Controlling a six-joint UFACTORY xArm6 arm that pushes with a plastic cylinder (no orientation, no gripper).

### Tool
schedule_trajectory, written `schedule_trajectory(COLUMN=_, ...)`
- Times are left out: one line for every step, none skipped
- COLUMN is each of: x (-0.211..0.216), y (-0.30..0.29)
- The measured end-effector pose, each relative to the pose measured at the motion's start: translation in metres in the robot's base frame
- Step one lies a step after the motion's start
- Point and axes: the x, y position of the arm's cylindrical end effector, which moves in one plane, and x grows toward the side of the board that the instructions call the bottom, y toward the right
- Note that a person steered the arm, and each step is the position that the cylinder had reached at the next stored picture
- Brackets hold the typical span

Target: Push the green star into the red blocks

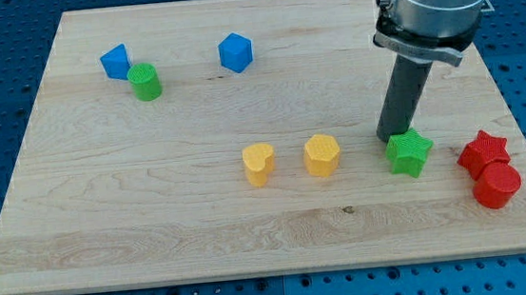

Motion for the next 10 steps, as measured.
schedule_trajectory(x=0.015, y=-0.009)
schedule_trajectory(x=0.033, y=-0.015)
schedule_trajectory(x=0.056, y=-0.015)
schedule_trajectory(x=0.074, y=-0.015)
schedule_trajectory(x=0.08, y=-0.014)
schedule_trajectory(x=0.078, y=-0.007)
schedule_trajectory(x=0.075, y=0.012)
schedule_trajectory(x=0.074, y=0.031)
schedule_trajectory(x=0.073, y=0.021)
schedule_trajectory(x=0.047, y=-0.005)
